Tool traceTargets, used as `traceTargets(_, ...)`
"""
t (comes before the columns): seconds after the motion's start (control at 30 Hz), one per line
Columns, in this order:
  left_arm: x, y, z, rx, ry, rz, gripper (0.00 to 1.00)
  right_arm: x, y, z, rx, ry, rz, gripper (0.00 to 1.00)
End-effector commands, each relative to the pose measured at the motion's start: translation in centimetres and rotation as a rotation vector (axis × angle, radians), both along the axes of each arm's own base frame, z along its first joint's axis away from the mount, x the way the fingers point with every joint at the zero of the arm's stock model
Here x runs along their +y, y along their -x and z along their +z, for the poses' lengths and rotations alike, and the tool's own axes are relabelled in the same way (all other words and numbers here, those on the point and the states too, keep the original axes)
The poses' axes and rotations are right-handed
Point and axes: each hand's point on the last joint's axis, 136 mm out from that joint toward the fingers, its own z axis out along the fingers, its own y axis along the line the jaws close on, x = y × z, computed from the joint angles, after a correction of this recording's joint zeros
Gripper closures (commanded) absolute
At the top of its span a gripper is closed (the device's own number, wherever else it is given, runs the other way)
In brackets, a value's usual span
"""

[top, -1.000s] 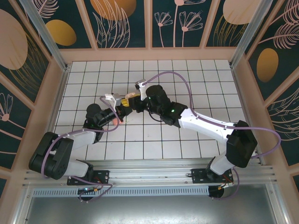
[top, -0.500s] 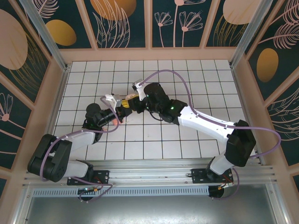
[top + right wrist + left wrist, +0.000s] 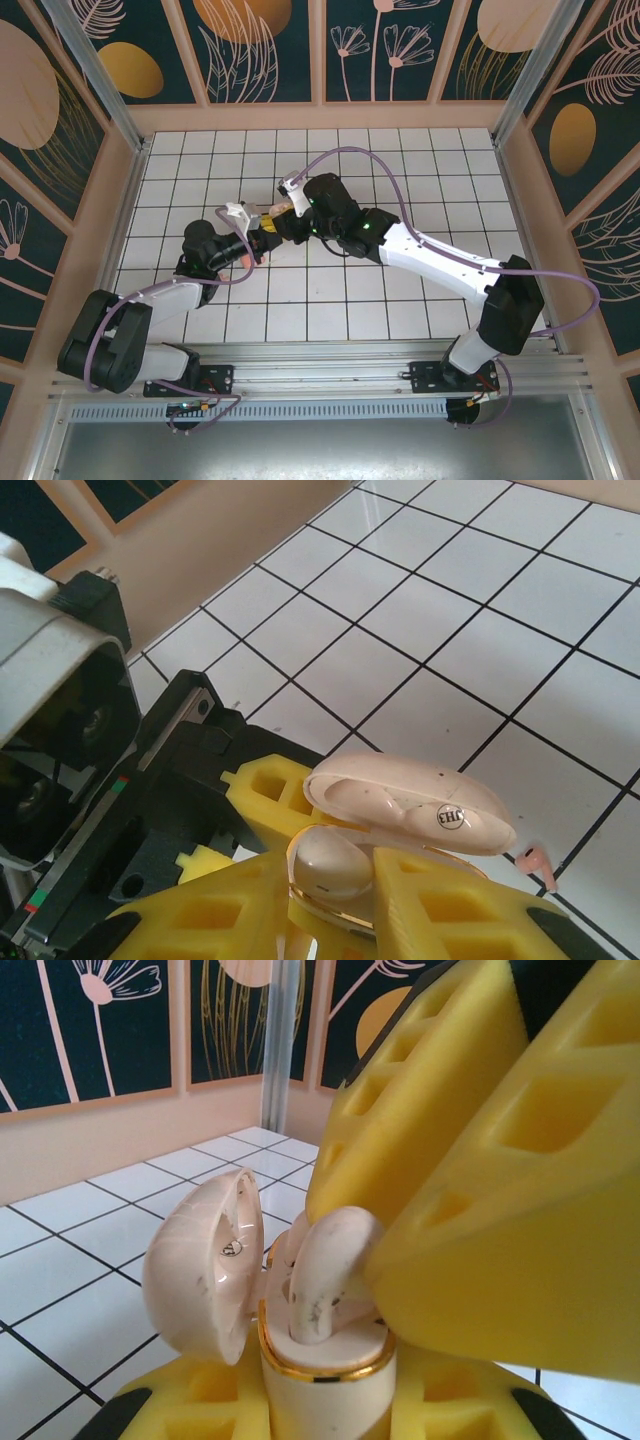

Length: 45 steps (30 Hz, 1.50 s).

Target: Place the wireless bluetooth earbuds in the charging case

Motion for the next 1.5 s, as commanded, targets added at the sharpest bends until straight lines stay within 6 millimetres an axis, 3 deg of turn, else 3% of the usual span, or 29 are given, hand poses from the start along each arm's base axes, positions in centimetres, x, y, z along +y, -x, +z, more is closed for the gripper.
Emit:
traceTargets(0.0,-1.0,1.5,3.8,-0.155,0.020,-0.101,0.92,1.0,0.8,-0.3,0.002,0.023,0.052,0.70)
traceTargets(0.77,-1.1,1.6,3.6,-0.146,0.011,-0.102,0.96,0.5,1.5,6.9,-0.065,-0.160,0.080,0.51)
traceTargets(1.37,-1.1,1.5,3.9,-0.148,0.012,-0.100,0.96,-2.2,0.9,8.6,-0.057,-0.234,0.032,0.51)
traceTargets(1.47,-1.1,1.5,3.9,-0.149,0.012,-0.100,0.96,-2.8,0.8,8.7,-0.038,-0.247,0.032,0.55)
